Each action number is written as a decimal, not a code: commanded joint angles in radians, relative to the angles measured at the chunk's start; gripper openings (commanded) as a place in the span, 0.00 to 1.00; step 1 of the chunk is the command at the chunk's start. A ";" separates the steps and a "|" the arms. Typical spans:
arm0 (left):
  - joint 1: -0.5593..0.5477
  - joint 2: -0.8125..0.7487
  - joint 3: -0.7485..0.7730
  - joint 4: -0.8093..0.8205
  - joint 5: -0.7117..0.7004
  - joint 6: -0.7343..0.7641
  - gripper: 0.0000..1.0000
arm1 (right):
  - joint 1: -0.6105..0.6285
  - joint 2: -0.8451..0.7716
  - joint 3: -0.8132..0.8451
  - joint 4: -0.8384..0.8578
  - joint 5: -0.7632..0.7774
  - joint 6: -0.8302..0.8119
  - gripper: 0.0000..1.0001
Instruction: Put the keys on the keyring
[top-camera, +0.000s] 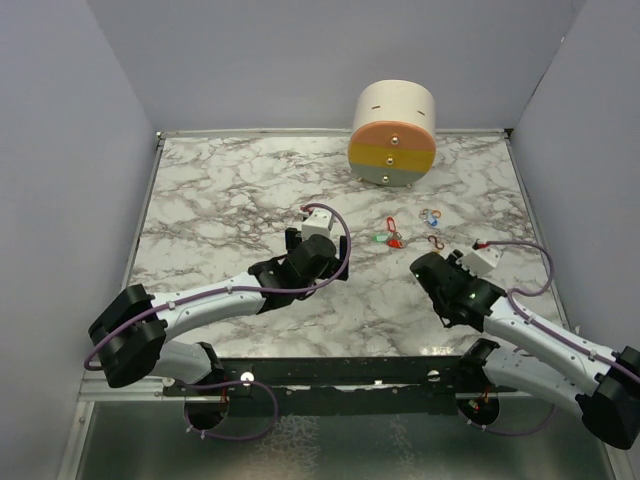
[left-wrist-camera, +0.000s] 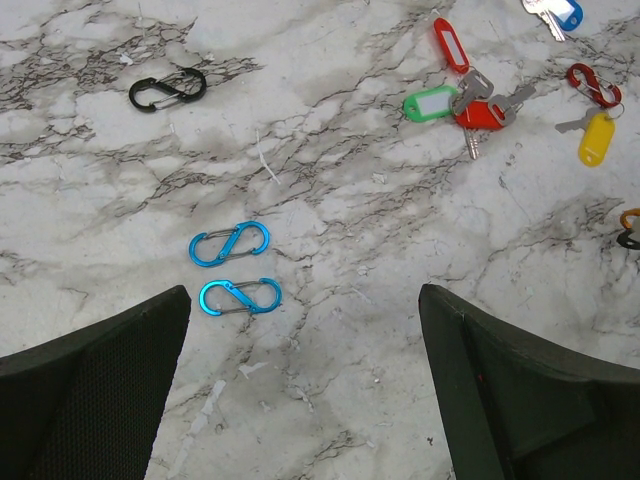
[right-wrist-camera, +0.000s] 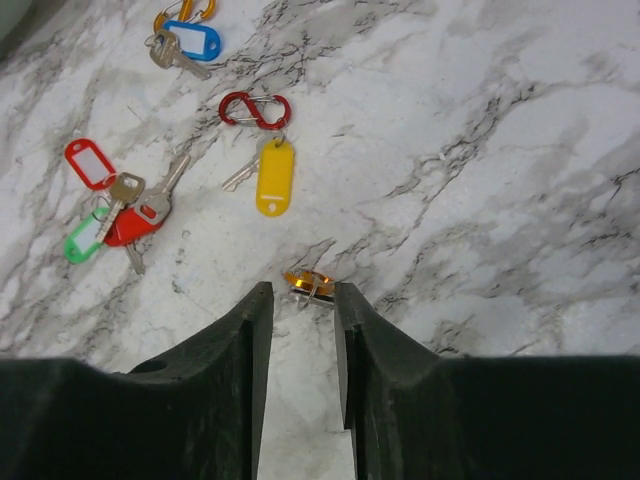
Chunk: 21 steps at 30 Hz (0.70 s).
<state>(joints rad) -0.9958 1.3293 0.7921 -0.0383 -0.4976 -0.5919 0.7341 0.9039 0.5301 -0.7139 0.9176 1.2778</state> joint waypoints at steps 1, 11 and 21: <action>0.003 -0.003 0.010 0.007 0.016 0.005 0.99 | 0.002 -0.029 -0.008 -0.013 0.060 0.030 0.43; 0.003 -0.002 0.012 0.004 0.007 0.003 0.99 | 0.003 -0.015 -0.010 0.151 0.034 -0.163 0.59; 0.014 -0.038 -0.023 0.006 -0.008 -0.004 0.99 | 0.002 0.075 -0.012 0.561 -0.200 -0.597 0.59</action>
<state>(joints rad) -0.9936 1.3258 0.7921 -0.0383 -0.4976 -0.5922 0.7338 0.9394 0.5220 -0.4244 0.8646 0.9451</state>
